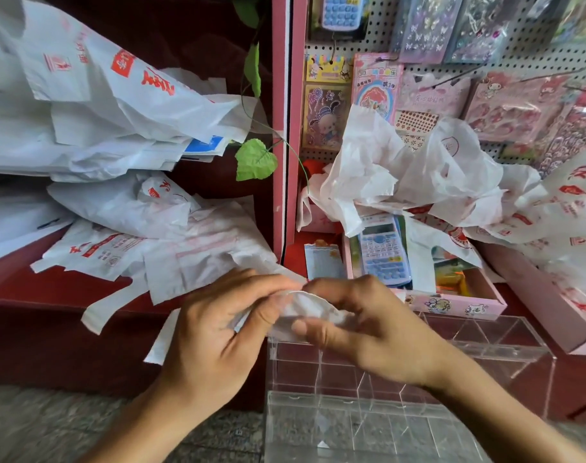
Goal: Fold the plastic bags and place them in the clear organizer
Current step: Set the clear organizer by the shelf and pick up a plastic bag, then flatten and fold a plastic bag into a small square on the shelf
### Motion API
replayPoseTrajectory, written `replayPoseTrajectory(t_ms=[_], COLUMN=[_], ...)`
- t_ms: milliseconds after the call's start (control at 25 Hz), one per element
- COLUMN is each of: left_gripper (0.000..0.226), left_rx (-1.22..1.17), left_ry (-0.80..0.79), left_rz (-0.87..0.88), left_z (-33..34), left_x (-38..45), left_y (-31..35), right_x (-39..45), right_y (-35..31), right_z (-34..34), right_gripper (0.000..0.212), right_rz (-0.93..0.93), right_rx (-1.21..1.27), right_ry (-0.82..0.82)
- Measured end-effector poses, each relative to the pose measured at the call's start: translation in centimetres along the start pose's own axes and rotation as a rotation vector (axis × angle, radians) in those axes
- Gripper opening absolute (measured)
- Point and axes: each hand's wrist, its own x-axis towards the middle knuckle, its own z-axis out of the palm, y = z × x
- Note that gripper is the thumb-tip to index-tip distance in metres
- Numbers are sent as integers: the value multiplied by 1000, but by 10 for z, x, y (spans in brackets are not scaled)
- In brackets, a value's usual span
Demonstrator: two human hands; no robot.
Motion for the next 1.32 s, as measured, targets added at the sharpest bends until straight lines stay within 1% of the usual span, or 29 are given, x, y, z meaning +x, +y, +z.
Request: replayPoseTrajectory(t_ms=[40, 80, 160, 200, 240, 320, 360, 400, 480, 560, 640, 680, 720, 760, 800, 880, 920, 960, 1000, 1040, 1080, 1120, 1160, 1200, 1240, 1320], left_gripper=[17, 19, 26, 30, 33, 32, 32, 31, 19, 10, 18, 27, 36, 42, 46, 49, 49, 50, 51, 50, 45, 36, 25, 18, 17, 27], left_rx=[-32, -70, -82, -54, -55, -171, -219, -236, -229, -276, -310, -200, -10, 149, 219, 176, 134, 79, 10, -45, -68, -70, -70, -86, -119, -201], left_ry=[-7, -30, -125, -164, -185, -226, -277, -334, -416, -429, -427, -437, -452, -472, -486, -527, -561, -602, -650, -678, -660, -597, -515, -450, -418, -460], left_rz=[-44, -129, -323, -374, -406, -477, -506, -517, -514, -574, -643, -614, -560, -529, -546, -665, -721, -781, -836, -867, -887, -899, -907, -908, -910, -910], left_z=[-1, -4, -11, -13, -15, -17, -17, -16, -14, -16, -21, -24, -25, -24, -24, -27, -29, -32, -34, -34, -32, -30, -27, -25, -24, -21], left_x=[-1, -1, 1, 1, 1, 0, 0, 0, 0, 4, 8, 7, 7, 5, 5, 3, 1, 0, -3, -5, -7, -7, -6, -5, -2, -1], left_y=[0, -1, -9, -17, -24, -31, -32, -32, -29, -24, -21, -23, -28, -35, -42, -57, -64, -69, -74, -77, -80, -83, -87, -88, -88, -87], right_x=[1, 3, 5, 4, 3, -2, -4, -5, -5, -7, -7, -9, -7, -7, -10, -14, -13, -17, -23, -26, -30, -33, -37, -40, -40, -39], right_y=[0, -1, -5, 1, 9, 21, 27, 28, 25, 18, 11, 17, 19, 27, 40, 66, 75, 82, 88, 90, 95, 96, 102, 107, 107, 109], right_z=[5, 5, -10, -20, -29, -37, -36, -34, -29, -25, -26, -28, -34, -39, -47, -55, -60, -66, -70, -71, -69, -69, -71, -72, -72, -73], right_gripper=[25, 30, 24, 22, 21, 25, 28, 29, 24, 18, 18, 20, 22, 25, 27, 27, 30, 35, 33, 24, 16, 15, 17, 18, 19, 20], right_rz=[0, 31, 197, 281, 375, 493, 505, 504, 477, 439, 410, 392, 426, 475, 523, 533, 549, 545, 593, 641, 712, 773, 802, 800, 796, 813], right_rx=[93, 263, 713, 869, 913, 751, 675, 654, 679, 749, 957, 1006, 1044, 988, 921, 705, 670, 722, 820, 812, 694, 569, 542, 556, 554, 530], right_ry=[29, 88, 278, 324, 330, 202, 184, 195, 203, 136, 154, 191, 284, 360, 432, 633, 731, 796, 824, 888, 871, 798, 761, 778, 812, 856])
